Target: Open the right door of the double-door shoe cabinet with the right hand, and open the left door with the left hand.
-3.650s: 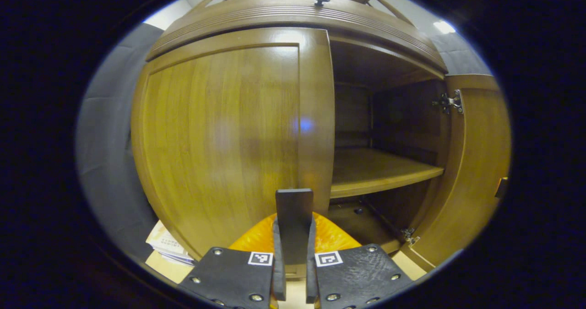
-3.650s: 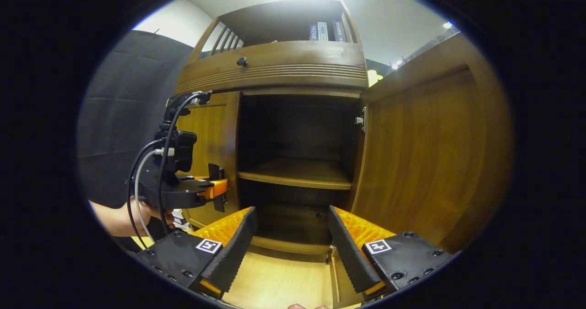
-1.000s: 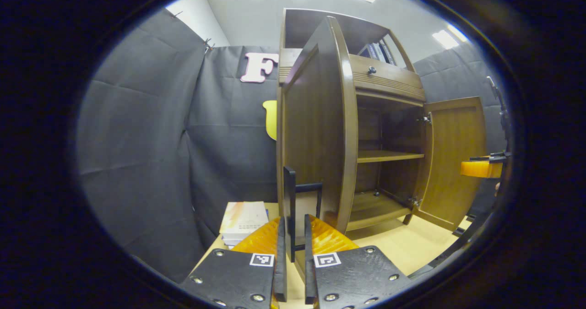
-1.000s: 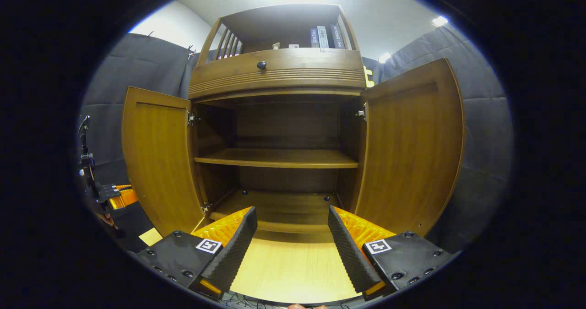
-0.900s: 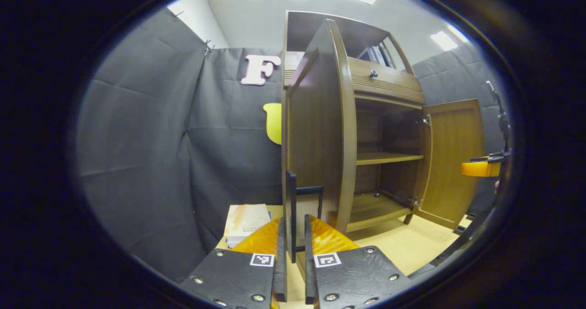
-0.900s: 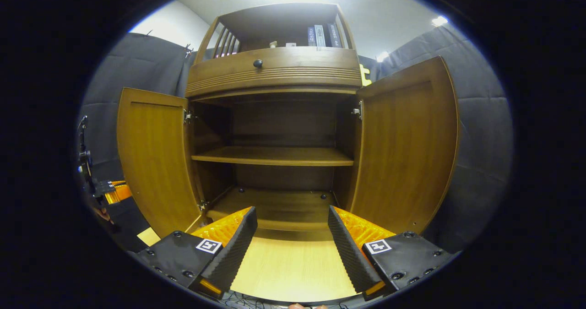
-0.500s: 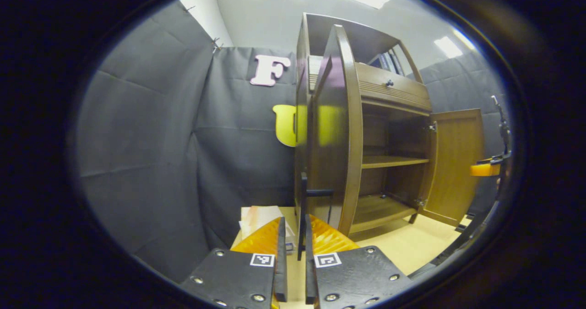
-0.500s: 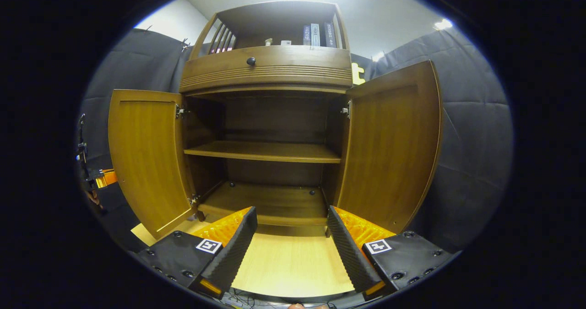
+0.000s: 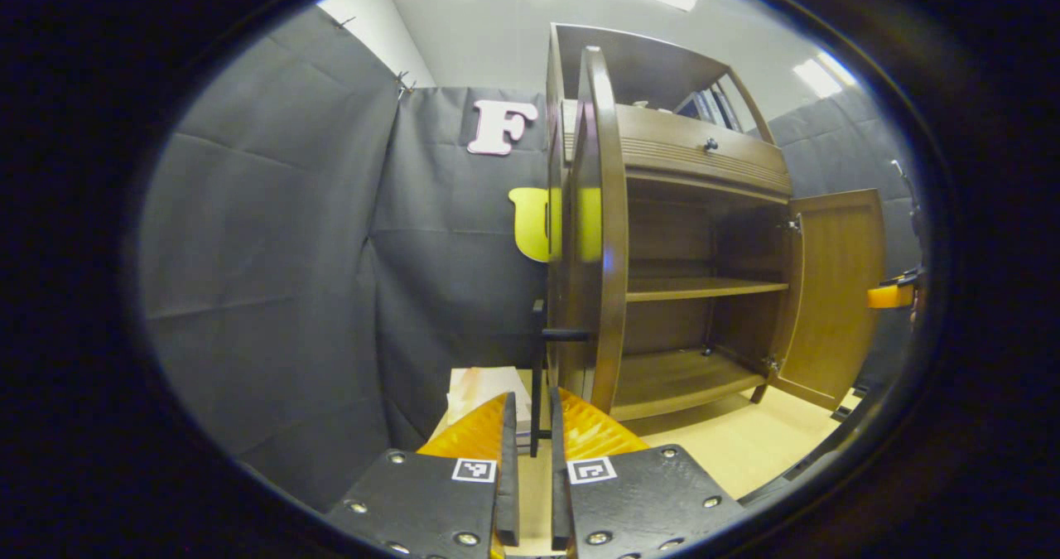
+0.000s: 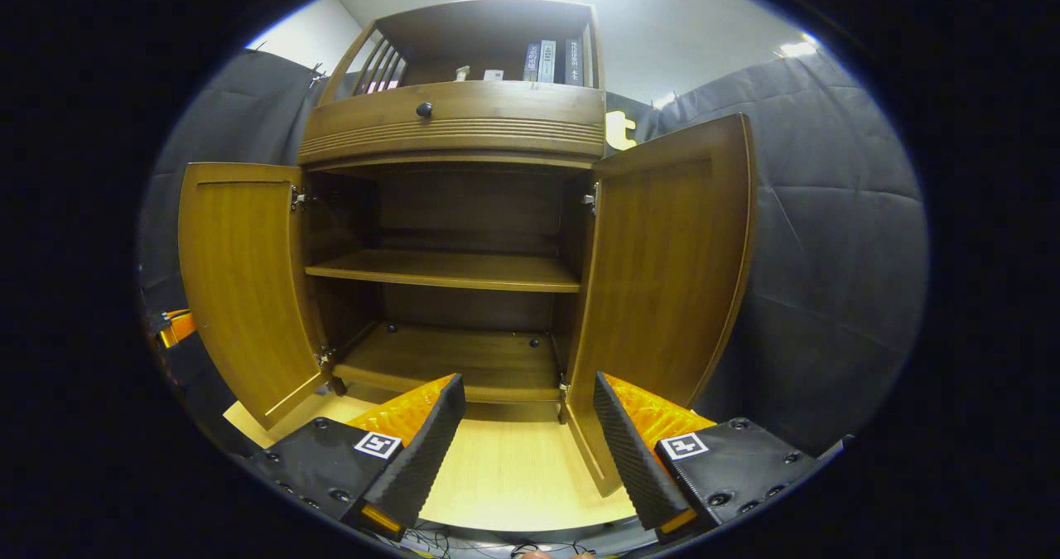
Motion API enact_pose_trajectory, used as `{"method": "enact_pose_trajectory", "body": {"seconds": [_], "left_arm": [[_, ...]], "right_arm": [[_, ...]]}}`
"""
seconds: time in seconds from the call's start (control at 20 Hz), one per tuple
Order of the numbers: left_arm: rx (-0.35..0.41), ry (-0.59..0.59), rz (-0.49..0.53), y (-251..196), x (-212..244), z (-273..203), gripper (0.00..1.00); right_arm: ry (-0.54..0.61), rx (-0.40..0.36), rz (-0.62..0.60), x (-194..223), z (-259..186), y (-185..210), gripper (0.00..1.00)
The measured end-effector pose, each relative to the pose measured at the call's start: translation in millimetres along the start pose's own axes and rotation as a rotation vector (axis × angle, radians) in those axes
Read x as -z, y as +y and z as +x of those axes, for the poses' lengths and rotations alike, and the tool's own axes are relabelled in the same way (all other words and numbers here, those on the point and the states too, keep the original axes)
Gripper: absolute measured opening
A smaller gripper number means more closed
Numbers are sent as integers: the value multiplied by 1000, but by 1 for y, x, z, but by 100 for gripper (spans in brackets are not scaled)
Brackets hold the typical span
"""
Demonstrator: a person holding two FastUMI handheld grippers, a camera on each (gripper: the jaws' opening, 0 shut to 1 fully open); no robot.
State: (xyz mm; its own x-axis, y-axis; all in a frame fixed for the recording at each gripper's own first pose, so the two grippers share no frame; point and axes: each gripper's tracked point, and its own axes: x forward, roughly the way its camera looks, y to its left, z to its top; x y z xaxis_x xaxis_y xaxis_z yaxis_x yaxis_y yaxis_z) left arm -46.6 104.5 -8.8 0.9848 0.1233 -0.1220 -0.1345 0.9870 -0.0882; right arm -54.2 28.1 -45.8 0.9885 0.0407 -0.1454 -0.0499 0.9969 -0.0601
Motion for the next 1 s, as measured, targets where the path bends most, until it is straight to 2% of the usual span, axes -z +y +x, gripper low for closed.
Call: {"method": "enact_pose_trajectory", "body": {"seconds": [0.15, 0.35, 0.45, 0.6, 0.75, 1.0], "left_arm": [[-57, -23, -19, -3, -23, -33, 16], [-130, -51, -59, -22, -57, -72, 18], [-171, -91, -67, -37, -81, -85, 19], [-168, -155, -40, -73, -116, -88, 38], [-165, -184, -36, -108, -136, -84, 52], [-157, -162, -56, -157, -137, -65, 76]], "right_arm": [[-6, 13, 20, -2, 3, -13, 98], [-87, 26, 80, -19, 9, -31, 97], [-84, -26, 81, -22, 15, -30, 96], [-91, -69, 37, -24, 18, -41, 97], [-94, -111, 45, -26, 17, -50, 97], [-94, -168, 70, -21, 11, -61, 98]]}}
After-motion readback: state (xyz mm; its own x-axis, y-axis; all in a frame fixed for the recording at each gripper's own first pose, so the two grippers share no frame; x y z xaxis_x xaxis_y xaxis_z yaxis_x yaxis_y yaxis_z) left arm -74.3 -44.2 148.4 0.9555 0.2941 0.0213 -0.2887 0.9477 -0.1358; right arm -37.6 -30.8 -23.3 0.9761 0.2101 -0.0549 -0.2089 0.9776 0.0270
